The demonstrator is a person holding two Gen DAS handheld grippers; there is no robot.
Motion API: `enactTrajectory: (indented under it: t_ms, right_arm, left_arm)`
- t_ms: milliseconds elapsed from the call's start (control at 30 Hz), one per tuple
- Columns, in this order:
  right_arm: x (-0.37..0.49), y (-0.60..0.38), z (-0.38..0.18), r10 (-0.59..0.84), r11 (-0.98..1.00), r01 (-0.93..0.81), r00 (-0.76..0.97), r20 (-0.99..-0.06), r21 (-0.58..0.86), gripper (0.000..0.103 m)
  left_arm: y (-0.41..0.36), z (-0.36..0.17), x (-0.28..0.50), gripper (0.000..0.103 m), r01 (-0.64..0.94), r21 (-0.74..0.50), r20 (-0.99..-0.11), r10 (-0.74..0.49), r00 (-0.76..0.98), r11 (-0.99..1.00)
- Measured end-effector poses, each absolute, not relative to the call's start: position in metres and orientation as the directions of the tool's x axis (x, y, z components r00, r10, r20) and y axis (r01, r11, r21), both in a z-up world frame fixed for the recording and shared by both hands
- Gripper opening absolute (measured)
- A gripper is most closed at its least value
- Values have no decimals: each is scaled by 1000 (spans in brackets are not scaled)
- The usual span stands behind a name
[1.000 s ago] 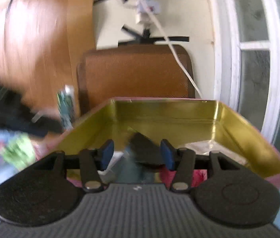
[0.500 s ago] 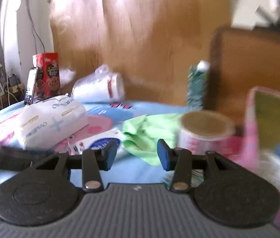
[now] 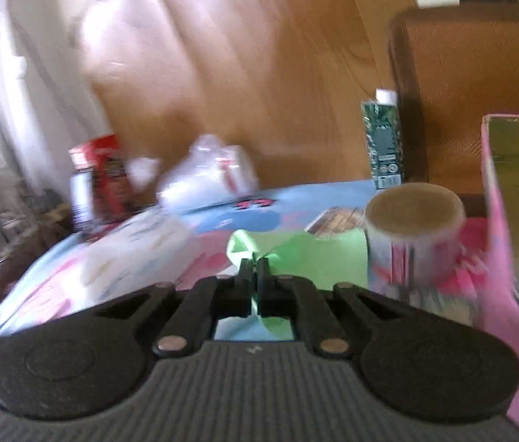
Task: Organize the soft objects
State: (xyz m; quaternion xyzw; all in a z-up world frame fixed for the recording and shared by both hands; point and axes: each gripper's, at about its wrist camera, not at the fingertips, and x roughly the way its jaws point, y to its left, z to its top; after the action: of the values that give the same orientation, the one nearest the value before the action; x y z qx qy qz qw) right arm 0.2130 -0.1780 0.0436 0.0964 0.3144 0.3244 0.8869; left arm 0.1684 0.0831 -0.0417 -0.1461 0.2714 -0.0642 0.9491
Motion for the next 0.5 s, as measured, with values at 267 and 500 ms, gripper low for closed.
enactTrajectory:
  t_ms: [267, 500]
  right_arm:
    - [113, -218, 36, 580, 799, -565, 630, -516, 208, 10]
    - [120, -221, 13, 551, 818, -529, 610, -570, 225, 55]
  left_arm:
    - [54, -33, 158, 50, 160, -377, -509, -348, 787, 912]
    - [8, -26, 148, 60, 264, -340, -556, -419, 718, 903]
